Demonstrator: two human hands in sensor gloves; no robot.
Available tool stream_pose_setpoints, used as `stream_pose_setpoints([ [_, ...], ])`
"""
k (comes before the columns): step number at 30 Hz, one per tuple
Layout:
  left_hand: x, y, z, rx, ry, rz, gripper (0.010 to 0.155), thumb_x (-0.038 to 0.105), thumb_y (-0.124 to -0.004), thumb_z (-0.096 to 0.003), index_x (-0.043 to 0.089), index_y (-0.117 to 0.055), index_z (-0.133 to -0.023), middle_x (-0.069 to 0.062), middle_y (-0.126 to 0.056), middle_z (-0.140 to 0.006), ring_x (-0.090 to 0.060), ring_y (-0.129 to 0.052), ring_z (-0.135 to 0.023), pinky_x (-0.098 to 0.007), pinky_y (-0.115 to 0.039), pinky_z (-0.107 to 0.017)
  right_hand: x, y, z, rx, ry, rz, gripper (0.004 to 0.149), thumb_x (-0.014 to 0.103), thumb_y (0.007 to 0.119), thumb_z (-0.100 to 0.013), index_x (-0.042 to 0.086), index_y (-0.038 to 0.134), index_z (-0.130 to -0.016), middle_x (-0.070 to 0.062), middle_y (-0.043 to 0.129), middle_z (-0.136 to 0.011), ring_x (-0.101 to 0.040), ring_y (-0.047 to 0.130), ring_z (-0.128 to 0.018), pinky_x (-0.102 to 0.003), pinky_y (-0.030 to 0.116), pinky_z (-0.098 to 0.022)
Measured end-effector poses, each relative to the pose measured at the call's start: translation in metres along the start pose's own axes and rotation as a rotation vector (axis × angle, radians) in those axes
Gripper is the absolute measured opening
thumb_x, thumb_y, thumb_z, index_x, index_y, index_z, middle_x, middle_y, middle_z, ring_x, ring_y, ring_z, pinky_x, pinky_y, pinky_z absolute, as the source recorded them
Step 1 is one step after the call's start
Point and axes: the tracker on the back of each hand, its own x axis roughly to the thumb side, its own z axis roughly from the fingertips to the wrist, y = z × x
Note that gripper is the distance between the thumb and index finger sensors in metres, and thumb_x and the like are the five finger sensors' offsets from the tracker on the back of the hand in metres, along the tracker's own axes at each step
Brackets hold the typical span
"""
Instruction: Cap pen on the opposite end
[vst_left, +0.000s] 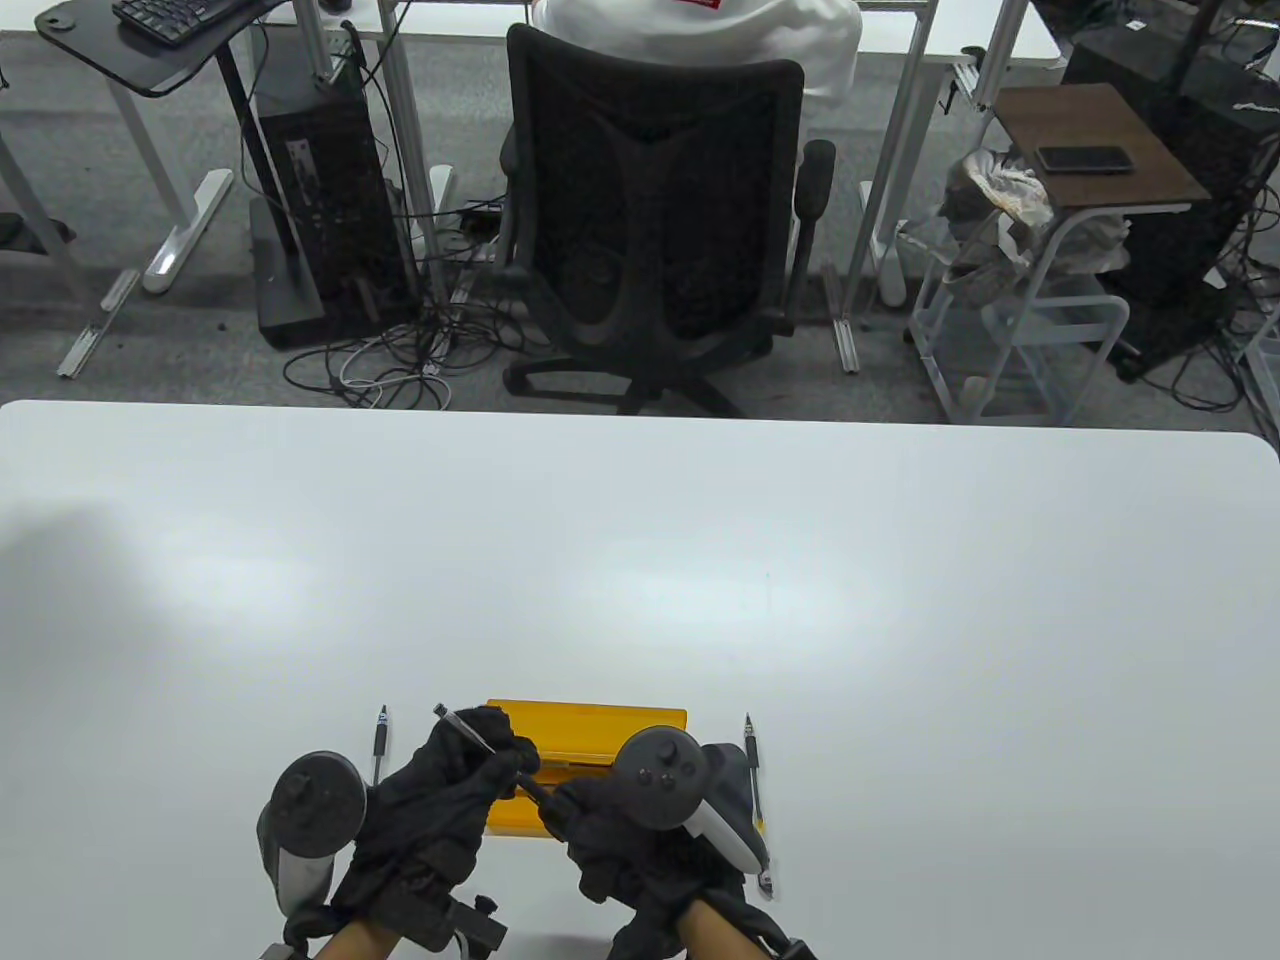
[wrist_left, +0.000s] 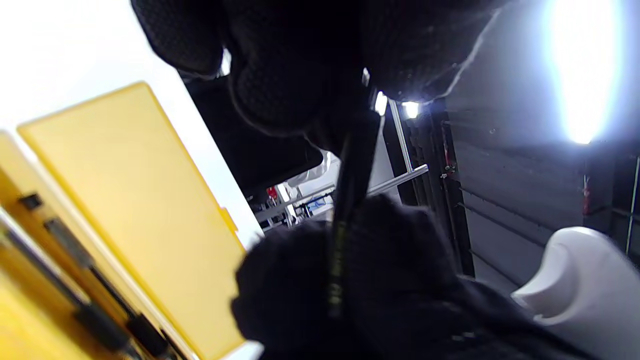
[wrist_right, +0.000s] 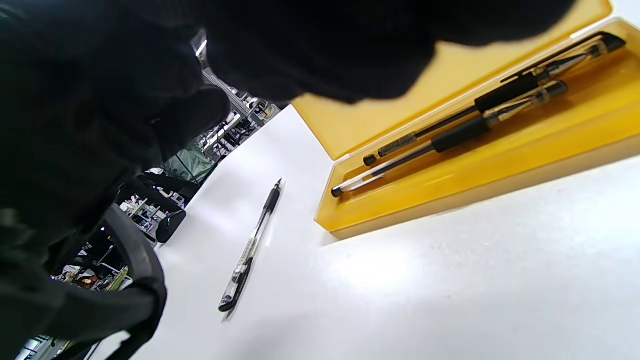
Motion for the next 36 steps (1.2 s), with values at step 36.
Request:
stream_pose_setpoints([
  [36,0.009,0.020,0.003,0.009,-0.223,-0.587,0.049,0.031,-0.083,-0.0521,0.010,-0.079,-0.097,-0.015,-0.095,-0.077,-0.035,-0.083,-0.068,-0.070,-0.048,-0.069,-0.026,-0.043,0.013,-0.365,0.069,0.063,0.044,0.028,0.074,-0.043,0.022,0.085,-0.085,-0.008,0.096,-0.067,-0.020,0.100,-0.047,-0.039,0.086,-0.037],
])
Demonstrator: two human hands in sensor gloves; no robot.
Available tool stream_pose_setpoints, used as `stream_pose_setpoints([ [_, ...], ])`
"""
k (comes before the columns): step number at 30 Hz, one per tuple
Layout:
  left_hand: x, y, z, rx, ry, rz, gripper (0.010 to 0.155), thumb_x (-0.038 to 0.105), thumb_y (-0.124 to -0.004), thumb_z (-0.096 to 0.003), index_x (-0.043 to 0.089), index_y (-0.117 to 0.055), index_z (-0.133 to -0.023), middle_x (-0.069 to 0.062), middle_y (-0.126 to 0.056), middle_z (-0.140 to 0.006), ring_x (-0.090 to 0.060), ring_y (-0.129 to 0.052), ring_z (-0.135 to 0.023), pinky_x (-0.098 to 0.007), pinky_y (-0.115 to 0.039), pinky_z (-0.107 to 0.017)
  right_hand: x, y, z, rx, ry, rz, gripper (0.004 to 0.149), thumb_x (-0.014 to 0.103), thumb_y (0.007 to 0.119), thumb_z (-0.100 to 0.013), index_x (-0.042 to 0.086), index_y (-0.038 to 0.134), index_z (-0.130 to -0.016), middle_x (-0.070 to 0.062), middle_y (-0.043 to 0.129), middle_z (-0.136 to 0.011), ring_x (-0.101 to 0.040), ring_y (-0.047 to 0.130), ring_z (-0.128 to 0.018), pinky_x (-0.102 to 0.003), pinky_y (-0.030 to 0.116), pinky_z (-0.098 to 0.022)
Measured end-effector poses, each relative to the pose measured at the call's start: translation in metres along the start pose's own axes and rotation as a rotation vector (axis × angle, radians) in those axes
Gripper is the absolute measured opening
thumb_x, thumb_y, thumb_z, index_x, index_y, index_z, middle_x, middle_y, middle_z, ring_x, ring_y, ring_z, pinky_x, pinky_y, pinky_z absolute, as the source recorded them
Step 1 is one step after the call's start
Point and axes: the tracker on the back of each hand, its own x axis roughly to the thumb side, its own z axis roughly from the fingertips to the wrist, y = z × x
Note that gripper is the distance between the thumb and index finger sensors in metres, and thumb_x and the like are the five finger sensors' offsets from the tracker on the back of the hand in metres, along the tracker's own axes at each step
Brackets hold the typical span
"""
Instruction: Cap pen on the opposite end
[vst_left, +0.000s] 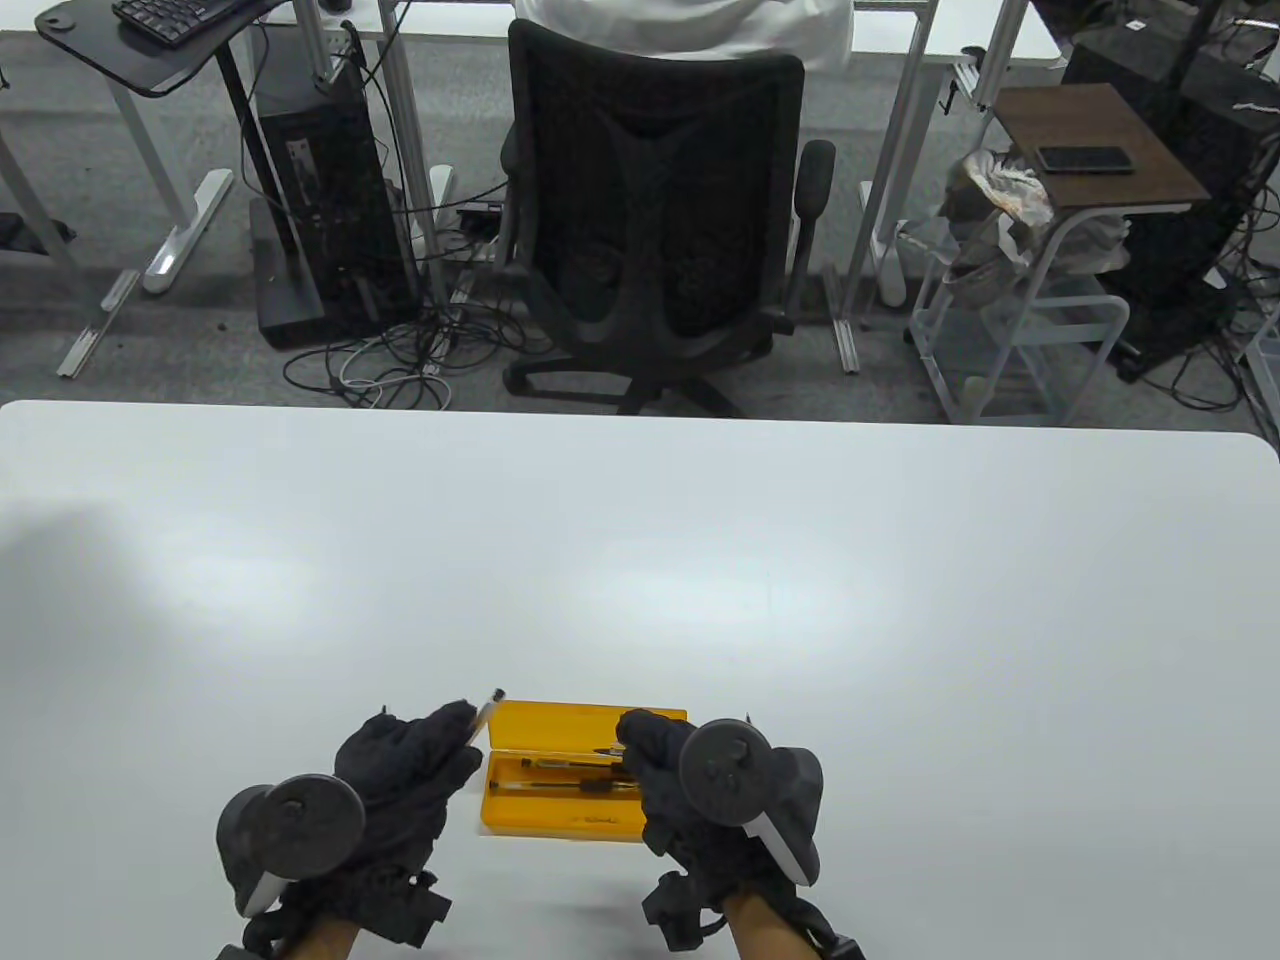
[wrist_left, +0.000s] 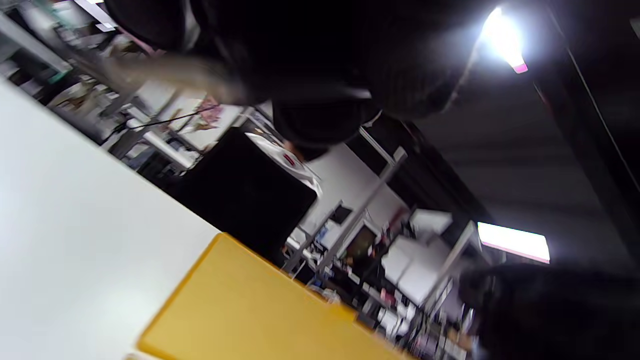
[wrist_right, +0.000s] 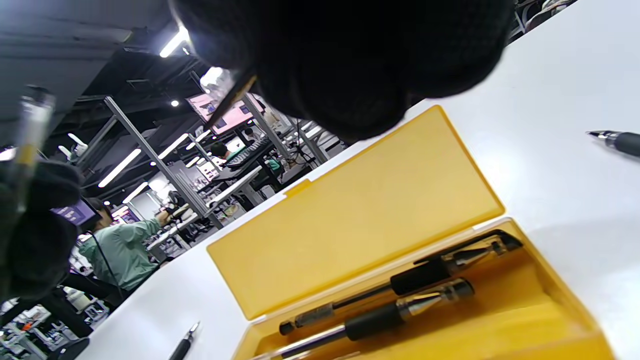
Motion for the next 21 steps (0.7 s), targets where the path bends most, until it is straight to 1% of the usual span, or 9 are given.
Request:
stream_pose_setpoints([
  [3,0.015,-0.006,-0.001,-0.056,-0.116,-0.223,0.048,0.031,-0.079,-0.0524,0.014,-0.080,-0.097,-0.014,-0.092,-0.080,-0.035,-0.080,-0.072,-0.072,-0.045,-0.070,0.002,0.001,0.000,0.012,-0.024,-0.010,0.045,0.028,0.073,-0.043,0.022,0.084,-0.086,-0.008,0.095,-0.068,-0.020,0.100,-0.048,-0.039,0.086,-0.037],
  [5,0.021,-0.008,-0.002,-0.072,-0.155,-0.271,0.047,0.031,-0.079,-0.0523,0.015,-0.080,-0.097,-0.013,-0.092,-0.080,-0.035,-0.080,-0.073,-0.072,-0.044,-0.070,0.003,0.003,0.001,0.022,-0.045,-0.008,0.045,0.028,0.073,-0.043,0.023,0.084,-0.086,-0.007,0.095,-0.068,-0.020,0.100,-0.048,-0.039,0.086,-0.038],
  [8,0.025,-0.011,-0.001,-0.078,-0.156,-0.231,0.047,0.031,-0.079,-0.0521,0.015,-0.080,-0.097,-0.014,-0.092,-0.080,-0.035,-0.080,-0.073,-0.072,-0.043,-0.071,0.007,0.006,0.002,0.042,-0.073,-0.007,0.045,0.028,0.072,-0.044,0.023,0.084,-0.086,-0.007,0.095,-0.068,-0.019,0.100,-0.048,-0.039,0.086,-0.038],
  [11,0.027,-0.011,-0.001,-0.077,-0.170,-0.246,0.048,0.031,-0.079,-0.0522,0.015,-0.080,-0.097,-0.014,-0.092,-0.080,-0.035,-0.080,-0.073,-0.072,-0.044,-0.071,0.011,0.010,0.003,0.064,-0.104,-0.010,0.045,0.029,0.072,-0.044,0.024,0.084,-0.086,-0.007,0.095,-0.068,-0.019,0.100,-0.048,-0.039,0.086,-0.038],
  [21,0.032,-0.014,0.000,-0.096,-0.198,-0.254,0.047,0.031,-0.080,-0.0519,0.015,-0.081,-0.097,-0.014,-0.092,-0.080,-0.035,-0.080,-0.073,-0.072,-0.043,-0.071,0.015,0.013,0.005,0.085,-0.118,-0.016,0.045,0.030,0.072,-0.044,0.023,0.083,-0.087,-0.007,0.095,-0.068,-0.019,0.100,-0.048,-0.039,0.086,-0.038],
])
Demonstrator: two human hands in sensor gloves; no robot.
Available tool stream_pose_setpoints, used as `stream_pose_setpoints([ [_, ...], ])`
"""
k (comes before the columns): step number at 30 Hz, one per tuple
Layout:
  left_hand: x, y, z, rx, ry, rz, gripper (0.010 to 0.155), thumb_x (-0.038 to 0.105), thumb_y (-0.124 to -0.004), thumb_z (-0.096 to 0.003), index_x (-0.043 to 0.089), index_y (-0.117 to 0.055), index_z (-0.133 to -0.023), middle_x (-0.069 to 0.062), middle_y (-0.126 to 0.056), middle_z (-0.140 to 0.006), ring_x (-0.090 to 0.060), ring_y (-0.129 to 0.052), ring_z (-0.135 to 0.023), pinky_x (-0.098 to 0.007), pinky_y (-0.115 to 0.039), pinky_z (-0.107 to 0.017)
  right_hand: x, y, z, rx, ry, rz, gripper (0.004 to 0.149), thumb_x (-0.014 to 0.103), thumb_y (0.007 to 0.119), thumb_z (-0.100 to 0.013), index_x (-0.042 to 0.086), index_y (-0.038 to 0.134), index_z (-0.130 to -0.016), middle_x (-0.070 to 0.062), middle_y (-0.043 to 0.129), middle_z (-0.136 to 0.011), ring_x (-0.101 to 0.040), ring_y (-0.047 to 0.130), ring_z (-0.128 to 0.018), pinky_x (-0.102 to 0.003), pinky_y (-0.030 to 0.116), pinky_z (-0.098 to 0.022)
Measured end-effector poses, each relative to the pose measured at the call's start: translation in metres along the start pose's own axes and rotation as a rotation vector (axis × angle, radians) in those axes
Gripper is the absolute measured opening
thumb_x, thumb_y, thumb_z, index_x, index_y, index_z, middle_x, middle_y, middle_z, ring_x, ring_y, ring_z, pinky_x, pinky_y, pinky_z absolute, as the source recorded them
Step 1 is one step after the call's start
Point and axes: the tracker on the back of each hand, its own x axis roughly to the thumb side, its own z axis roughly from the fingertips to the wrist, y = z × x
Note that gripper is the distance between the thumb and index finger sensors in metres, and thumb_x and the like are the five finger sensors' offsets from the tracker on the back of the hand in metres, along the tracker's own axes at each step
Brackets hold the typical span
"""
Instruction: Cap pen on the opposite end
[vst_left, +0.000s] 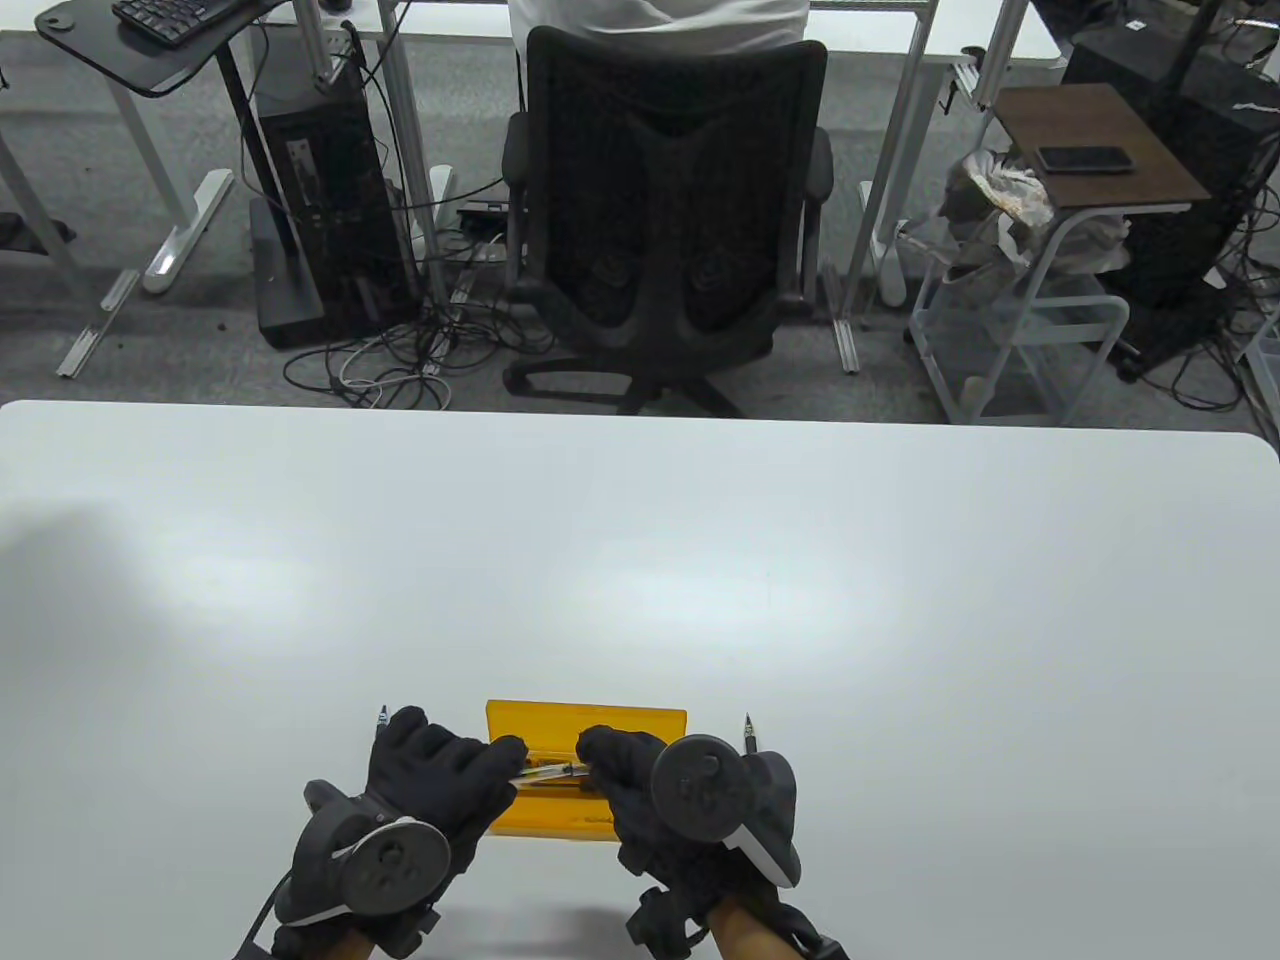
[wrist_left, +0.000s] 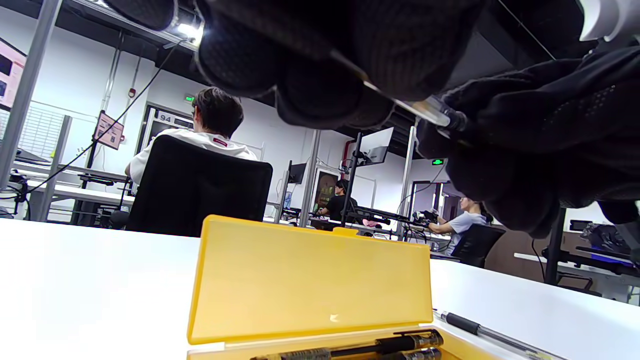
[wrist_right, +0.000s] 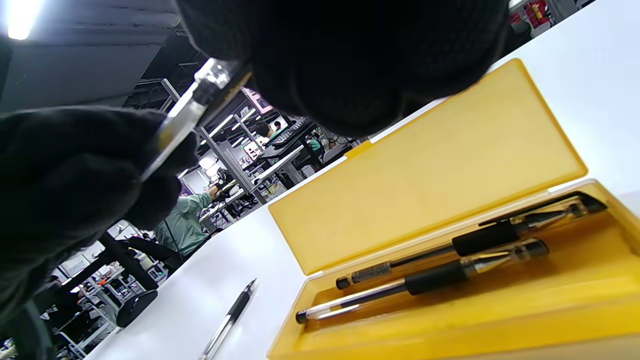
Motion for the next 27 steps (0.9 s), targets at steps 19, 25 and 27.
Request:
stream_pose_setpoints([
  [19,0.015,0.010,0.000,0.064,-0.066,-0.064,0.045,0.028,-0.079,-0.0502,0.013,-0.084,-0.092,-0.015,-0.096,-0.075,-0.037,-0.082,-0.069,-0.071,-0.045,-0.070,0.028,-0.002,0.006,0.047,-0.078,0.131,0.047,0.032,0.072,-0.045,0.012,0.084,-0.087,-0.005,0.100,-0.050,-0.017,0.100,-0.031,-0.037,0.087,-0.028],
  [25,0.014,0.009,0.001,0.054,-0.098,-0.185,0.045,0.030,-0.080,-0.0506,0.019,-0.083,-0.094,-0.012,-0.090,-0.086,-0.038,-0.073,-0.082,-0.073,-0.040,-0.071,0.038,0.017,0.007,0.148,-0.103,0.317,0.049,0.035,0.075,-0.044,0.010,0.086,-0.084,-0.004,0.102,-0.047,-0.016,0.102,-0.029,-0.036,0.088,-0.026],
  [27,0.016,0.007,0.002,0.032,-0.116,-0.199,0.046,0.031,-0.081,-0.0500,0.018,-0.084,-0.094,-0.011,-0.090,-0.087,-0.038,-0.073,-0.083,-0.073,-0.039,-0.071,0.038,0.025,0.007,0.160,-0.096,0.379,0.048,0.039,0.075,-0.044,0.011,0.089,-0.081,-0.003,0.103,-0.045,-0.016,0.102,-0.028,-0.036,0.088,-0.025],
])
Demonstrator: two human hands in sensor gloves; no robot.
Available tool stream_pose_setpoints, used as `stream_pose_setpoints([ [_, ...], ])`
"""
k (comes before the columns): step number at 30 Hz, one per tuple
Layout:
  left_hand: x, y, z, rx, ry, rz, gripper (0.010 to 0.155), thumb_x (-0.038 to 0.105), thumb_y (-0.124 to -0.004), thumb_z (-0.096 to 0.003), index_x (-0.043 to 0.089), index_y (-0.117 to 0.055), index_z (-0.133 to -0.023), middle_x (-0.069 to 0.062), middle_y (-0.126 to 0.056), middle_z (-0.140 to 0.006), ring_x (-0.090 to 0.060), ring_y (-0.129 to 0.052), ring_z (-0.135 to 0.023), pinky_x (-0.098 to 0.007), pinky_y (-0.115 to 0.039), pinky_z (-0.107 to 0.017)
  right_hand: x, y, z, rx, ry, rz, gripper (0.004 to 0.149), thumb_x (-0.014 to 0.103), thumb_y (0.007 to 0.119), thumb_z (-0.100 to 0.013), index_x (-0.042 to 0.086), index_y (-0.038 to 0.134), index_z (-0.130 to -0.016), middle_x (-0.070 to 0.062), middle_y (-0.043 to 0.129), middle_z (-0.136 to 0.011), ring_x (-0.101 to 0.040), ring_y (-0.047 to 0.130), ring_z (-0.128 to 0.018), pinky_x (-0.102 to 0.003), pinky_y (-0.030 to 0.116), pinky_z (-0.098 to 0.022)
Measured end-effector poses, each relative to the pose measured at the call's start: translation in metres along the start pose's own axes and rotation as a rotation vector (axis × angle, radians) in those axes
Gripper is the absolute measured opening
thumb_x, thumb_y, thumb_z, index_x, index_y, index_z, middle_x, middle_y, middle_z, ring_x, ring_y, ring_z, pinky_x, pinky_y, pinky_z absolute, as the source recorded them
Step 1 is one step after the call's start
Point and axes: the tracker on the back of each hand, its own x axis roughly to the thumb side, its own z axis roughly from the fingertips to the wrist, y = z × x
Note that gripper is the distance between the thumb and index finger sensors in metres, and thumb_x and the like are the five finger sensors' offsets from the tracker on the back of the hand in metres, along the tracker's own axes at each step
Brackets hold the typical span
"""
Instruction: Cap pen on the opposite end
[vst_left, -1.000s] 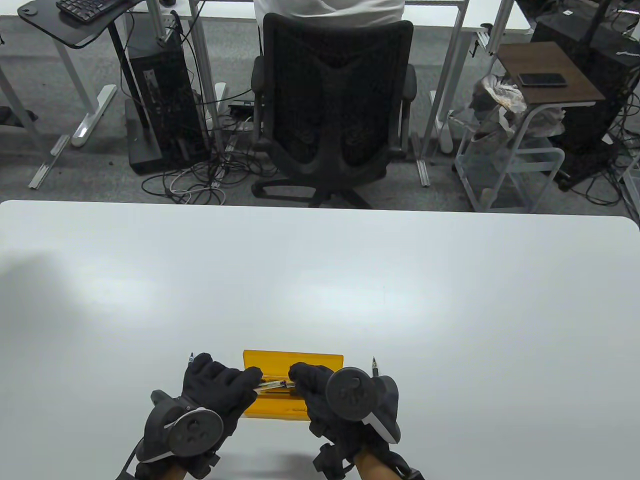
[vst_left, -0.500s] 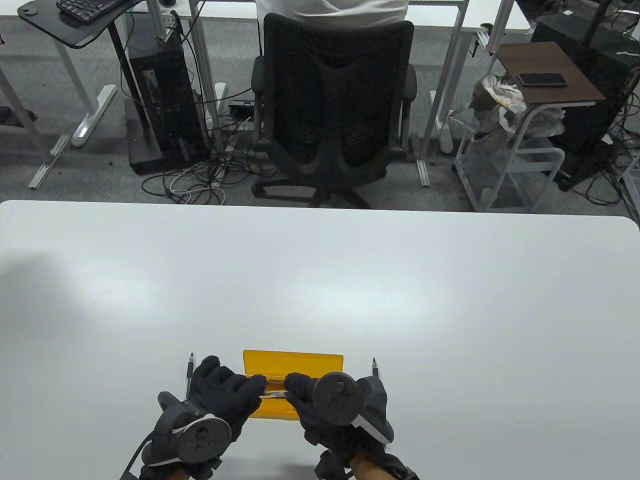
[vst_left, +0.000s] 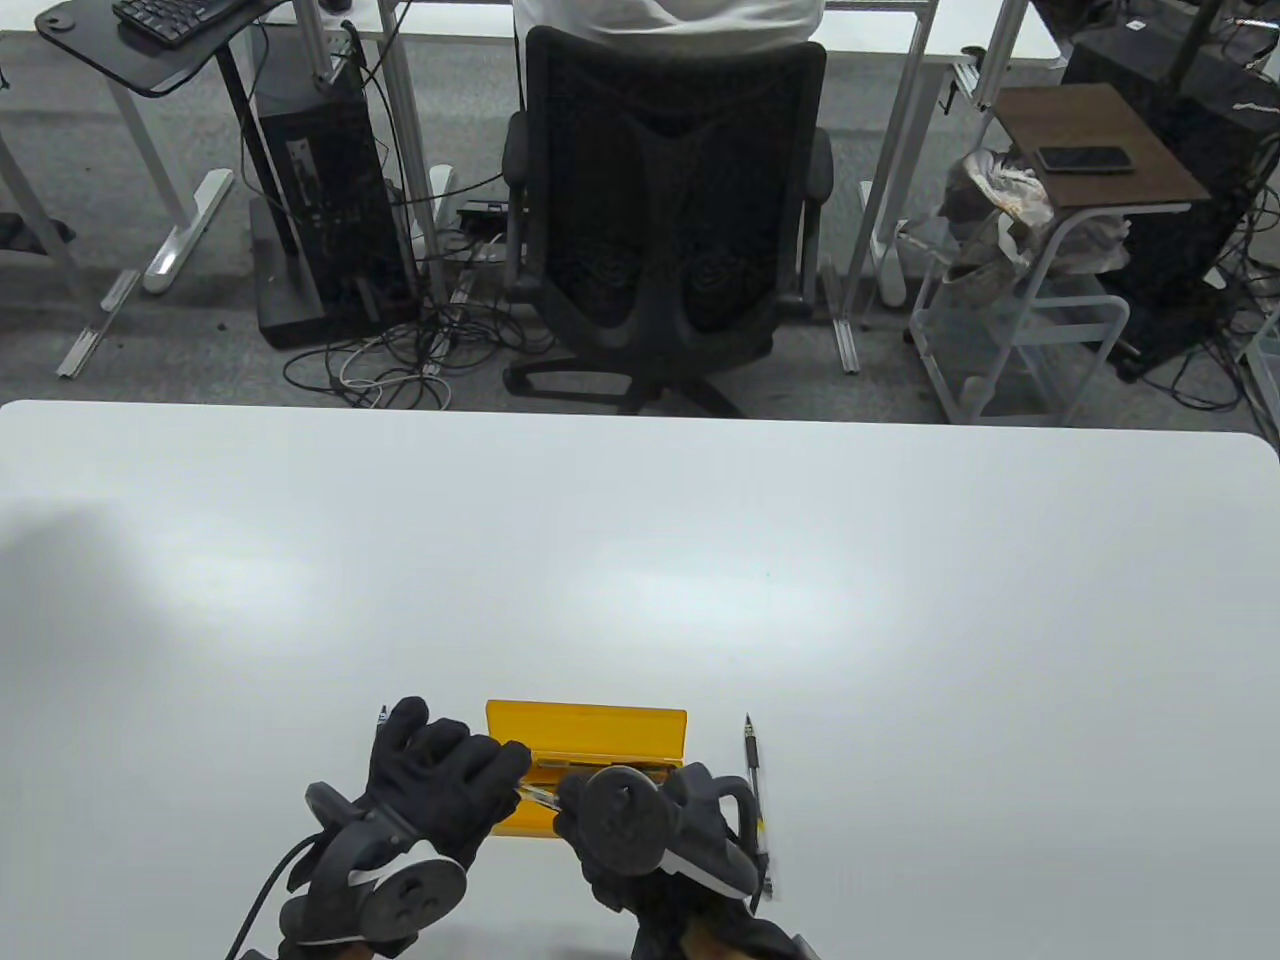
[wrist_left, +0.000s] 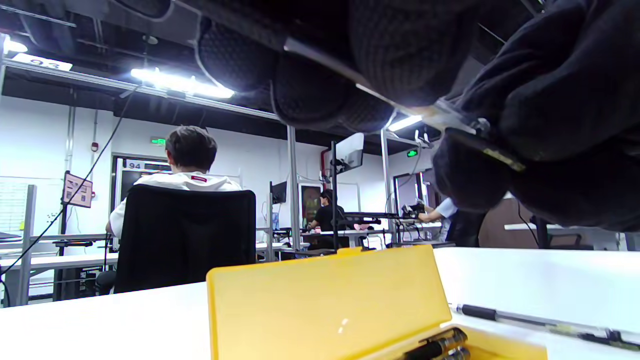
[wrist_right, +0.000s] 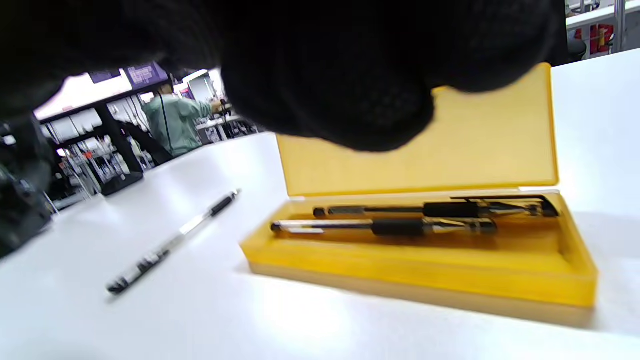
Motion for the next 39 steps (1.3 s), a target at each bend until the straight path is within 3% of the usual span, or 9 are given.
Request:
stream_pose_setpoints([
  [5,-0.001,-0.004,-0.001,-0.015,0.024,0.046,0.049,0.033,-0.083,-0.0506,0.019,-0.081,-0.097,-0.010,-0.088,-0.092,-0.038,-0.072,-0.087,-0.073,-0.039,-0.072,-0.011,0.004,-0.004,0.055,0.059,-0.076,0.048,0.043,0.074,-0.042,0.016,0.093,-0.076,-0.002,0.102,-0.047,-0.017,0.102,-0.030,-0.037,0.087,-0.027],
  [9,-0.009,0.000,0.003,0.048,0.112,0.157,0.069,0.037,-0.082,-0.0522,0.014,-0.056,-0.111,-0.019,-0.065,-0.109,-0.043,-0.057,-0.096,-0.074,-0.037,-0.070,-0.027,0.001,-0.004,0.020,0.166,-0.045,0.047,0.041,0.073,-0.043,0.013,0.092,-0.076,-0.002,0.103,-0.045,-0.016,0.102,-0.028,-0.036,0.088,-0.025],
  [12,-0.026,-0.001,0.007,0.109,0.324,0.450,0.066,0.040,-0.082,-0.0529,0.012,-0.060,-0.109,-0.018,-0.076,-0.100,-0.042,-0.069,-0.088,-0.072,-0.044,-0.068,-0.039,-0.007,-0.001,-0.072,0.216,-0.139,0.048,0.039,0.072,-0.044,0.011,0.090,-0.078,-0.003,0.103,-0.045,-0.015,0.103,-0.027,-0.035,0.088,-0.024],
  [16,-0.040,-0.022,0.015,0.092,0.542,0.946,0.055,0.039,-0.083,-0.0533,0.012,-0.074,-0.101,-0.014,-0.090,-0.086,-0.037,-0.083,-0.076,-0.068,-0.052,-0.067,-0.039,-0.013,0.001,-0.149,0.142,-0.307,0.048,0.037,0.072,-0.044,0.010,0.088,-0.080,-0.003,0.103,-0.047,-0.015,0.103,-0.029,-0.035,0.088,-0.025],
  [19,-0.042,-0.034,0.018,0.082,0.606,1.225,0.056,0.038,-0.084,-0.0535,0.013,-0.072,-0.103,-0.013,-0.088,-0.090,-0.037,-0.080,-0.080,-0.068,-0.050,-0.069,-0.031,-0.010,0.001,-0.134,0.045,-0.385,0.048,0.037,0.072,-0.043,0.013,0.088,-0.081,-0.003,0.102,-0.050,-0.016,0.103,-0.031,-0.036,0.088,-0.026],
  [21,-0.041,-0.036,0.016,0.063,0.558,1.315,0.058,0.039,-0.083,-0.0544,0.016,-0.069,-0.106,-0.013,-0.083,-0.096,-0.037,-0.075,-0.085,-0.069,-0.047,-0.071,-0.025,-0.008,0.000,-0.091,0.004,-0.395,0.047,0.037,0.072,-0.043,0.014,0.088,-0.081,-0.003,0.102,-0.051,-0.016,0.103,-0.032,-0.036,0.088,-0.027],
  [29,-0.031,-0.029,0.011,0.064,0.464,1.237,0.050,0.035,-0.082,-0.0544,0.021,-0.073,-0.102,-0.009,-0.082,-0.098,-0.034,-0.074,-0.089,-0.067,-0.047,-0.074,-0.014,0.002,-0.002,-0.020,-0.035,-0.376,0.048,0.038,0.071,-0.042,0.016,0.090,-0.080,-0.003,0.103,-0.050,-0.016,0.103,-0.032,-0.036,0.088,-0.027],
  [35,-0.029,-0.022,0.009,0.067,0.367,1.019,0.051,0.034,-0.079,-0.0546,0.021,-0.072,-0.103,-0.007,-0.083,-0.099,-0.032,-0.078,-0.087,-0.065,-0.050,-0.074,-0.018,0.005,-0.003,-0.004,-0.020,-0.380,0.048,0.037,0.072,-0.041,0.014,0.089,-0.080,-0.004,0.103,-0.051,-0.017,0.103,-0.033,-0.037,0.088,-0.028],
  [39,-0.027,-0.021,0.009,0.084,0.354,1.019,0.050,0.033,-0.078,-0.0539,0.021,-0.073,-0.102,-0.007,-0.086,-0.098,-0.030,-0.081,-0.086,-0.064,-0.051,-0.074,-0.016,0.005,-0.003,-0.006,-0.020,-0.379,0.049,0.037,0.072,-0.042,0.013,0.088,-0.082,-0.005,0.103,-0.052,-0.018,0.104,-0.034,-0.037,0.088,-0.028],
])
